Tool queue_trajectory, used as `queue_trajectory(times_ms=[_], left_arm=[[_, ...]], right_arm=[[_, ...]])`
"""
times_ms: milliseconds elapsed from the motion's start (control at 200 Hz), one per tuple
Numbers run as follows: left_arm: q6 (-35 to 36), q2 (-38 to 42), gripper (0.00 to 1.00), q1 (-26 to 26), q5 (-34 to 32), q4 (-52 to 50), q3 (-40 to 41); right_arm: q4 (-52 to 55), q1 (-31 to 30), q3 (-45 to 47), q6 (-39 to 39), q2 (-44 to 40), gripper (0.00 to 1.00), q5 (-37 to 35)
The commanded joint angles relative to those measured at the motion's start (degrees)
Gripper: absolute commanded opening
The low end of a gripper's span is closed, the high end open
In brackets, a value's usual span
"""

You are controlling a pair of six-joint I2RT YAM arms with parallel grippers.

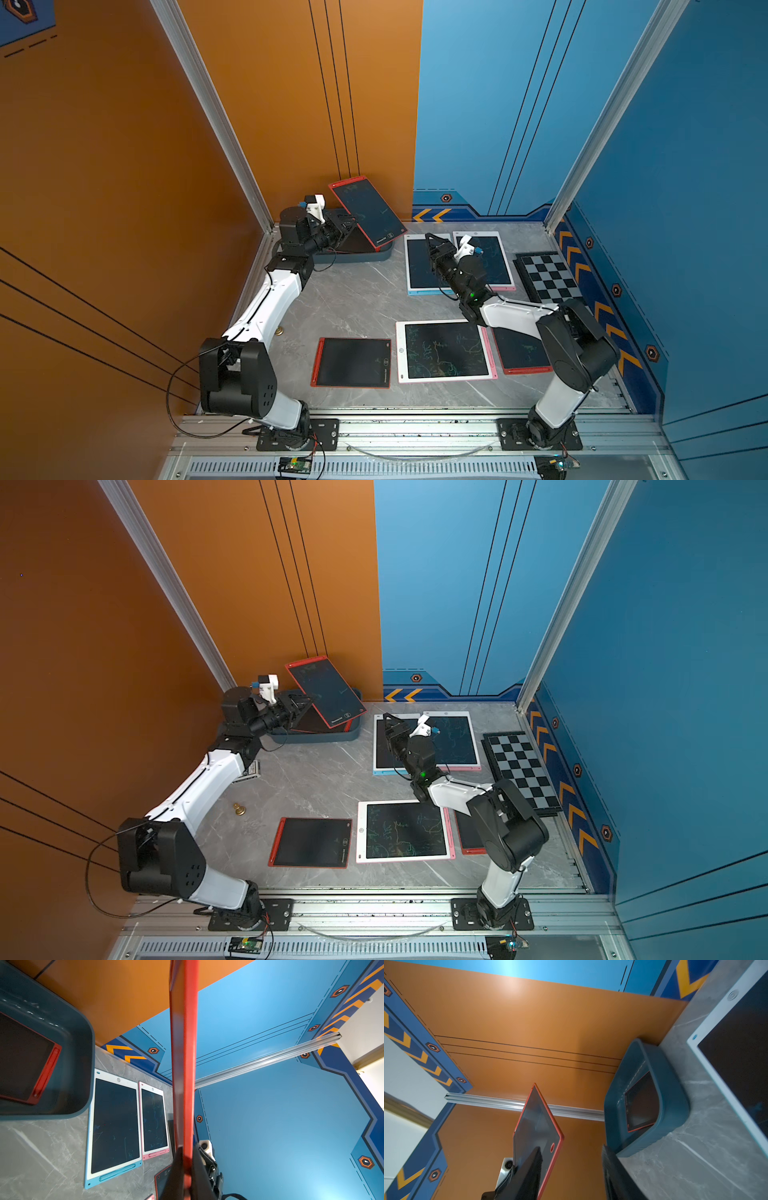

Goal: Take out the writing tablet from the storage box
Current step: Pick up the writing tablet from the storage box.

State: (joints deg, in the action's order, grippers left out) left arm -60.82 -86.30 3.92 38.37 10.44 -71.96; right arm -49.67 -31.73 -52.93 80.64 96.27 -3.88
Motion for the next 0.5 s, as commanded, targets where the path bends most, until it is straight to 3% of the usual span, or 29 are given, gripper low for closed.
queue_trajectory(times_ms=[0,220,320,441,496], left_arm=[[3.8,-1.1,0.00,-0.6,6.2,-5.9,-2.9],[10.4,-1.2,0.00,-0.9,8.3,-15.3,-2.5],[13.9,-0.7,0.00,-0.8,9.4,-19.6,-2.6],[15.6,0.1,0.00,-0.8,10.9,-20.8,-1.3],[16.0,0.2,0.00,-0.7,11.9,-23.2,-0.4]], right_arm=[[18.5,0.3,0.1,-10.2,-6.8,0.56,-5.5],[37.8,0.9,-1.1,-24.9,-17.1,0.75,-16.3],[41.6,2.4,0.0,-28.5,-20.6,0.81,-16.8],[43.7,3.9,1.5,-32.1,-24.4,1.00,-16.2],[45.3,4.3,1.6,-33.8,-25.8,1.00,-15.9]])
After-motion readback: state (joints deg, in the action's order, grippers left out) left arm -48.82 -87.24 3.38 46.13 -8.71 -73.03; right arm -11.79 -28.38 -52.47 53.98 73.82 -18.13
